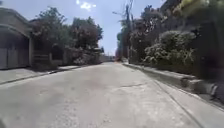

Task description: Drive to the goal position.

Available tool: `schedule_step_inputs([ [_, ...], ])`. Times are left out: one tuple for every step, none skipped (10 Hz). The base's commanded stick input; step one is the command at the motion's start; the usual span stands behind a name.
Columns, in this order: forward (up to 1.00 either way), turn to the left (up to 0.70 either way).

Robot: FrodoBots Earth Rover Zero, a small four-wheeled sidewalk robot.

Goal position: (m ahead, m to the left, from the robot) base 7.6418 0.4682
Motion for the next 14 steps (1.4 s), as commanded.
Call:
schedule_step_inputs([
  [1.0, 0.03],
  [1.0, 0.03],
  [1.0, 0.03],
  [1.0, 0.03],
  [1.0, 0.03],
  [1.0, 0.03],
  [1.0, 0.03],
  [1.0, 0.03],
  [1.0, 0.03],
  [1.0, 0.03],
  [1.0, 0.03],
  [1.0, 0.03],
  [1.0, 0.03],
  [1.0, 0.03],
])
